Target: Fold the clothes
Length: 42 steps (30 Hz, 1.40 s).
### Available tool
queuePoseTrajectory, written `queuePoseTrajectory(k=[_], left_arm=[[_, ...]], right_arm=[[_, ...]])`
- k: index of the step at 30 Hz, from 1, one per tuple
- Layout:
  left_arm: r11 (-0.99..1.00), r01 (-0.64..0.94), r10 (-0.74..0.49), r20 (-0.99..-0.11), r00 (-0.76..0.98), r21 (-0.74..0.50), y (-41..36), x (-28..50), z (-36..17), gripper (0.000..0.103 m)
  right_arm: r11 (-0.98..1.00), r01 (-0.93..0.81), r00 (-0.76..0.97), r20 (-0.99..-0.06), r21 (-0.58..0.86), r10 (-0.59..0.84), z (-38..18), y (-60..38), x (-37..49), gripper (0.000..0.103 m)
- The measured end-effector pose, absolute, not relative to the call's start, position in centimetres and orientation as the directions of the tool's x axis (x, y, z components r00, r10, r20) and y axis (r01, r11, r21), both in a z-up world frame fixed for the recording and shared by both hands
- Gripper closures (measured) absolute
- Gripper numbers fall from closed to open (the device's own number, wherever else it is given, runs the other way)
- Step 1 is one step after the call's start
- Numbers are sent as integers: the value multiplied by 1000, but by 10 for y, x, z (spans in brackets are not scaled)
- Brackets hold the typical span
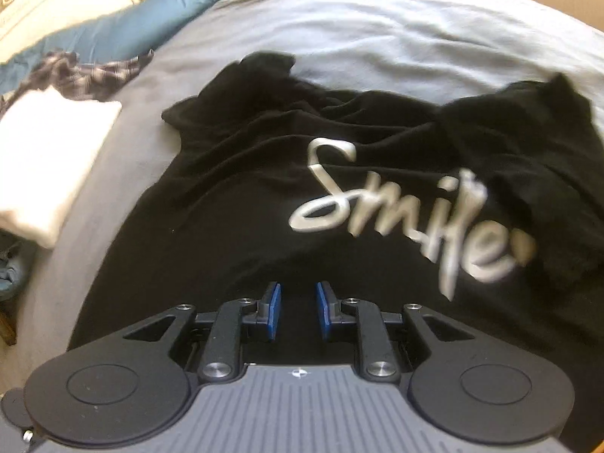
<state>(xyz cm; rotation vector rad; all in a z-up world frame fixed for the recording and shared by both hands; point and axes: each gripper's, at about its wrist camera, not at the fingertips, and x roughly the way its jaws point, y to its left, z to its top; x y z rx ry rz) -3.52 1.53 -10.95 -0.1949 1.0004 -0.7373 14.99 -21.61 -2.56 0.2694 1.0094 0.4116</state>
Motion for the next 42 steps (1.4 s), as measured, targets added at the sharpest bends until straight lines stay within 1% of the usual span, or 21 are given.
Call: queuePoseTrajectory(k=[9,17,20,21,23,24,28,32,35,36,39,42], left_arm=[[741,470,-650,-690,320,-479,17,-35,-109,71],[736,453,-658,-688,306,-502,16,-31,-111,71],[742,456,-650,-694,309,-492,14,-34,-112,71],[744,456,-648,-696,310,-489,14,-34,-112,71],[748,456,-642,-700,312,-482,13,-35,-112,71],[750,457,-639,-702,313,-479,13,-36,-112,71],[752,460,-636,-706,313,-473,13,-37,-113,71],[747,456,-643,-702,307,-485,15,-36,-113,71],[744,454,-645,-702,301,-489,15,-35,-113,71],[744,455,-645,-702,301,-489,14,-34,-113,71],[746,452,-645,-702,303,-490,14,-33,-113,71],[748,448,-643,-702,308,-489,15,-34,-112,71]], right_arm=[[811,-62,468,-701,581,538,-14,-253,160,81],[935,-72,400,-849,346,345,-28,-284,107,80],[970,-206,455,-866,126,209,-45,-259,117,81],[973,-206,481,-854,107,196,-47,-258,126,81],[977,-194,534,-826,85,178,-51,-258,147,82],[984,-155,561,-812,85,158,-51,-261,158,82],[972,-12,562,-802,234,200,-42,-291,177,80],[958,-57,533,-802,283,268,-27,-304,142,80],[968,-121,491,-834,222,253,-31,-302,114,80],[975,-122,486,-846,183,220,-36,-302,111,80],[990,-30,525,-841,135,131,-53,-320,127,83],[967,149,587,-806,206,82,-59,-354,157,84]])
